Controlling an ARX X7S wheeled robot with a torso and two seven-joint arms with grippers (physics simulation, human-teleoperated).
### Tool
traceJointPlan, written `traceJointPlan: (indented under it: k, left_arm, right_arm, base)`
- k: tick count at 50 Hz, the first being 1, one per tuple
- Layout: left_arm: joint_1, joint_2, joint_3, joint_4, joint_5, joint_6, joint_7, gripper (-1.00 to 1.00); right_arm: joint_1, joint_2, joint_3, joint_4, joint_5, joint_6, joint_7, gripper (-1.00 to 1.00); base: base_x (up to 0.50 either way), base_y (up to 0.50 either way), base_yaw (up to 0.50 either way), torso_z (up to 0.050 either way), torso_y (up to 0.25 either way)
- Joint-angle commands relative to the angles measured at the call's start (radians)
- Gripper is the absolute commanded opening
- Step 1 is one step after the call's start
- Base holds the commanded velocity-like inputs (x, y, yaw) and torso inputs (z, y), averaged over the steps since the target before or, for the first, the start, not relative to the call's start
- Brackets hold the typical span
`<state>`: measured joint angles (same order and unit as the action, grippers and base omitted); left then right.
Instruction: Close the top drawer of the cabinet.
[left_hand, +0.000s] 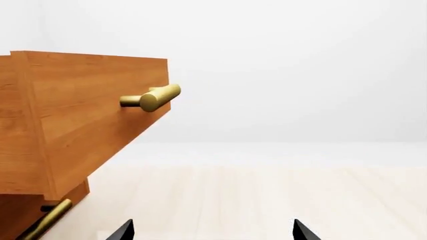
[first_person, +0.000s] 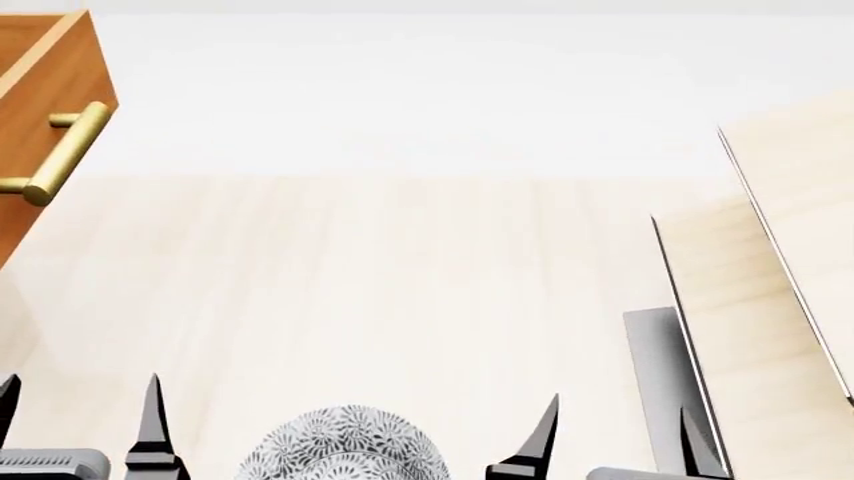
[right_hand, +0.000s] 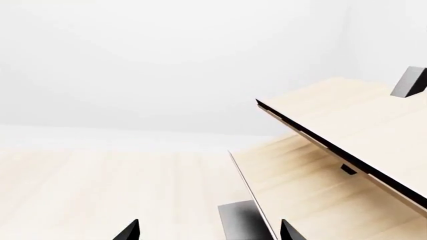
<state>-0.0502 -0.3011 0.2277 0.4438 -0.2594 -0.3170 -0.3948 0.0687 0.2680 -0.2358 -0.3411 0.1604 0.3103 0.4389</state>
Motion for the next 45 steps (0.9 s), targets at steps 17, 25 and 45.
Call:
traceJointPlan:
  k: [17,25,45]
  left_arm:
    - [-0.2,0.016,0.049,-0.172,0.0,-0.056,0.047,1.0]
    - [-0.299,0.04,0.045,-0.337,0.001,-0.013,0.074,1.0]
    - [-0.522,0.078,0.038,-0.674,0.002,0.051,0.132,1.0]
  right_arm:
    - [0.008,0.005,-0.02,0.029,-0.003,-0.021,0.004,1.0]
    - [0.013,0.004,-0.026,0.041,-0.003,-0.025,0.006,1.0]
    - [0.017,0.007,-0.036,0.046,0.001,-0.025,0.012,1.0]
  base:
    - [0.0,0.0,0.0,0.0,0.0]
    - [0.0,0.0,0.0,0.0,0.0]
    - [0.0,0.0,0.0,0.0,0.0]
